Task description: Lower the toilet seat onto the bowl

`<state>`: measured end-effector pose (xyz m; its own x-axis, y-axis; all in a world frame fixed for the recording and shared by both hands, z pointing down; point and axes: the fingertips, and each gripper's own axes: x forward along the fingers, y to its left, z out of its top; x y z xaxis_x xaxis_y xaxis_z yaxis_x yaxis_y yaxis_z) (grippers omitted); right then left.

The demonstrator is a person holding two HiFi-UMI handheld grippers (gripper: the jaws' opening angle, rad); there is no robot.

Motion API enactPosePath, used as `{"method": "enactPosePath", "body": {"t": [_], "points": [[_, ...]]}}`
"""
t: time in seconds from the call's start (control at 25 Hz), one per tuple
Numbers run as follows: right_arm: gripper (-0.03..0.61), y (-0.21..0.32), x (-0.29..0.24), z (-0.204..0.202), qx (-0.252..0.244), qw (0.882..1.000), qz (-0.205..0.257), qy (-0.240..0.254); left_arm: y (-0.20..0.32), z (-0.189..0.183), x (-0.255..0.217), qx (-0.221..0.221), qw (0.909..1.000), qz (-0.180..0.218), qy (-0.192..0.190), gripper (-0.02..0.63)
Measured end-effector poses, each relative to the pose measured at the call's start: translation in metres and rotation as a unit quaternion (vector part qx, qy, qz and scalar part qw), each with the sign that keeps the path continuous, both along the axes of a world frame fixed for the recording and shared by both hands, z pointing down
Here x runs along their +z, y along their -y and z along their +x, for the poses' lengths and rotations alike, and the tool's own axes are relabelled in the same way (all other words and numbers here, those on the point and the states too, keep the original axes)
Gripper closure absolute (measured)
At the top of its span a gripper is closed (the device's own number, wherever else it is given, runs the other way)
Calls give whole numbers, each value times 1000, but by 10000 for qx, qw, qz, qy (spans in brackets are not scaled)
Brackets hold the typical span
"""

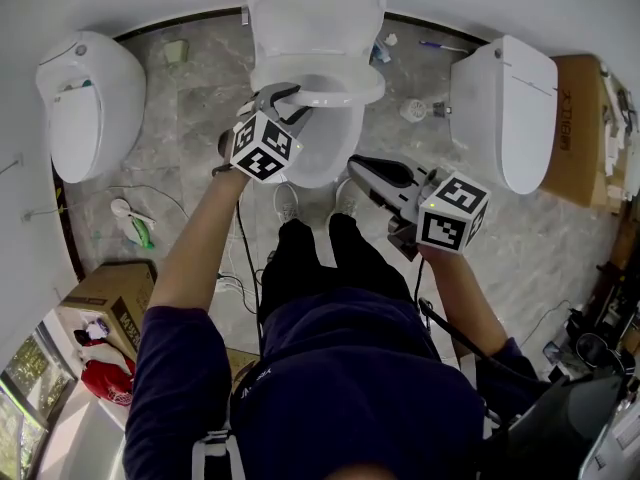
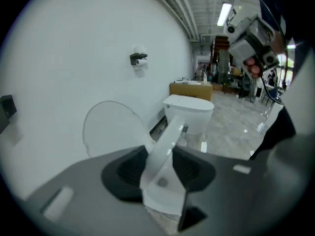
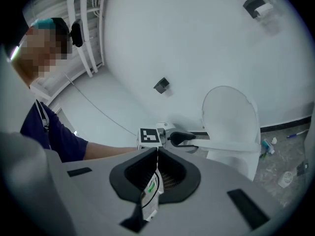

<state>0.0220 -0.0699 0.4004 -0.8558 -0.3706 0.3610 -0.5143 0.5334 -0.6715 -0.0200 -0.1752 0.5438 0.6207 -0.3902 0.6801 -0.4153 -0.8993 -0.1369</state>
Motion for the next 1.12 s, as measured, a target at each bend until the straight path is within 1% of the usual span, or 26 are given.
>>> {"method": "enactPosePath", "body": {"t": [0.44,0.64,0.84,1.12], "points": [[569,-12,8,-3,-307,9992,-108,-241,-58,-2,31,102,9994,-220,257,433],[569,-28,22,-3,-369,9982,-356,-327,-84,-6,48,140,9983,-357,436,427],[569,-41,34,3,-429,9967,-545,-417,-96,-6,59,196,9971,-520,513,422],[569,-57,48,12,-385,9952,-760,-486,-118,-9,75,272,9948,-751,624,414]]}}
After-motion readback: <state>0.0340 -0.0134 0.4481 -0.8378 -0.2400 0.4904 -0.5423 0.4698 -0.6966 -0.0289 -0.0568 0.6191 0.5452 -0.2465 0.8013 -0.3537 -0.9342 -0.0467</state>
